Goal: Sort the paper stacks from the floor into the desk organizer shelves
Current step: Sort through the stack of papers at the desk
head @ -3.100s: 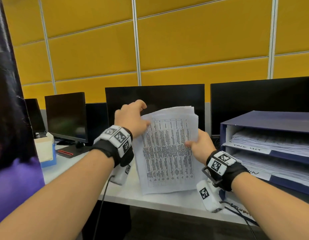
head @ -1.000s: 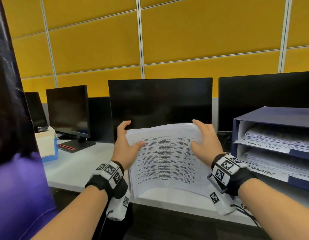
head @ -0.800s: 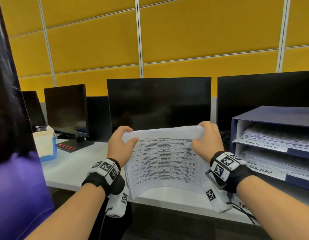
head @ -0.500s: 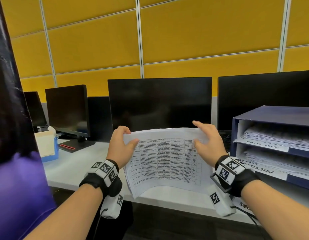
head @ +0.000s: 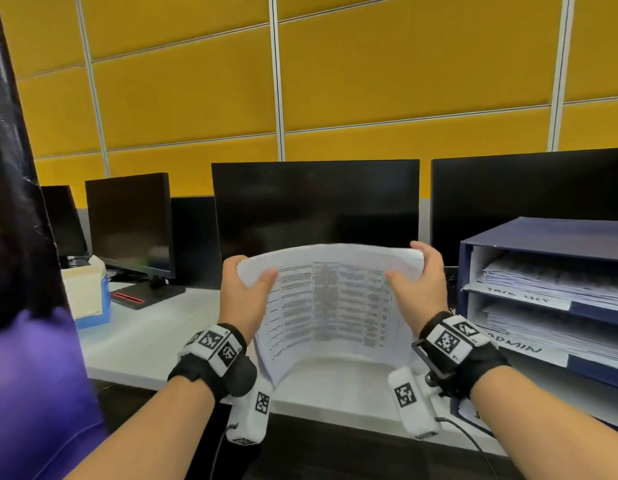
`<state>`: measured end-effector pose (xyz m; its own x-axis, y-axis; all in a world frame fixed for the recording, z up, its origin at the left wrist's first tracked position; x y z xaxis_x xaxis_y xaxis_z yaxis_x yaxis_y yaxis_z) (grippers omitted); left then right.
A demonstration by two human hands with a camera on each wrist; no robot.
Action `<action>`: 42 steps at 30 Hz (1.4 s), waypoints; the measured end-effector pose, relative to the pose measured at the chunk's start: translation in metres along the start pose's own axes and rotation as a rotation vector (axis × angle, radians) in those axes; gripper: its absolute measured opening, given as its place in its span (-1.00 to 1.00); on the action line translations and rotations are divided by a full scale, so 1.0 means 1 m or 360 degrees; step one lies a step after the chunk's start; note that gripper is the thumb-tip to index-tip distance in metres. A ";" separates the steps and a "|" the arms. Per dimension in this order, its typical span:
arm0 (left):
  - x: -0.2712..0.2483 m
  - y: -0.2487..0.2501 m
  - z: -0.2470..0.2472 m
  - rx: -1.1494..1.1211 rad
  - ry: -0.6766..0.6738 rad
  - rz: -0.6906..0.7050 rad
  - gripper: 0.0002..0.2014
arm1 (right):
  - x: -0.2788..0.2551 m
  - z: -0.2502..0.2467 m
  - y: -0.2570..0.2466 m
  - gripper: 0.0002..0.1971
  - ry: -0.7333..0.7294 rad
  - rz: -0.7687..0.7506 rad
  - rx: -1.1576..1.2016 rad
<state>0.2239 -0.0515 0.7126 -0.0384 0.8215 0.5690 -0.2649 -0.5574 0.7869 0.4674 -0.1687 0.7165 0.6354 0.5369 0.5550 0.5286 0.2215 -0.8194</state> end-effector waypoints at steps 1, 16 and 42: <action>0.000 -0.002 -0.004 0.0059 0.0005 -0.0017 -0.60 | 0.000 -0.001 0.004 -0.36 -0.0056 0.0053 0.0025; -0.006 -0.028 -0.006 -0.0112 0.0063 -0.0144 -0.58 | -0.004 0.007 0.021 -0.55 -0.0039 0.0095 0.0009; -0.007 -0.034 -0.014 -0.0048 -0.0055 -0.0276 -0.82 | -0.005 0.012 0.023 -0.76 -0.0106 0.0081 -0.0061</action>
<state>0.2201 -0.0365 0.6783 0.0434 0.9002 0.4333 -0.2937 -0.4031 0.8668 0.4694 -0.1564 0.6931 0.6237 0.5999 0.5011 0.5186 0.1620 -0.8395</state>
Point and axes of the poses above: each hand's wrist, its own x-axis towards the middle knuckle, its own z-axis out of the palm, y = z × x, the point moved 3 cm from there along x, towards the middle knuckle, and after that the axes turned 15 degrees about -x, right-handed, at the moved point
